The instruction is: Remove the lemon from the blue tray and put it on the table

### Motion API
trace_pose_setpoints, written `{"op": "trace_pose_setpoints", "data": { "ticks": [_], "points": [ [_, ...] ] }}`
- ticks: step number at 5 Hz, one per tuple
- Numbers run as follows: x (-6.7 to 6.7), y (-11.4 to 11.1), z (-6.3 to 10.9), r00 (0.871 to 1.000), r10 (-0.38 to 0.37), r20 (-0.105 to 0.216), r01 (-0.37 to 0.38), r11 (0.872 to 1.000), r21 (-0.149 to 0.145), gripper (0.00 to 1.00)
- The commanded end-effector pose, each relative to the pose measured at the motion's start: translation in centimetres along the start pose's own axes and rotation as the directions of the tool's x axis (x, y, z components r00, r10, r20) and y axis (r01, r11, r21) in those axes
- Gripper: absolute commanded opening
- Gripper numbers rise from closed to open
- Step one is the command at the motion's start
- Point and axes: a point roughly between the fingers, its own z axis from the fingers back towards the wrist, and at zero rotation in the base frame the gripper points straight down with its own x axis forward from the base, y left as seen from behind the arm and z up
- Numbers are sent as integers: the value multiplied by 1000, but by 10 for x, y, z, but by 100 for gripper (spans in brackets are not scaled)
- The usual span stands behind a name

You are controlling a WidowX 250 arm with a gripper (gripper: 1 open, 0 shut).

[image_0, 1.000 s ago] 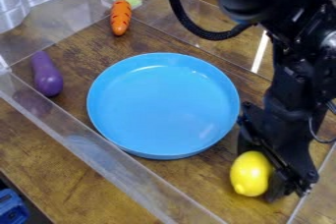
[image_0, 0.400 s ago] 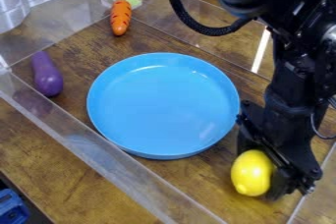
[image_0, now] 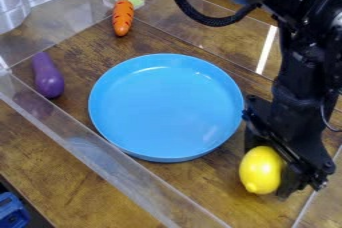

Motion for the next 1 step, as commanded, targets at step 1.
{"op": "trace_pose_setpoints", "data": {
  "ticks": [1],
  "points": [
    [13,-3,24,996,2,89,-2,1000,-5,0]
  ]
}}
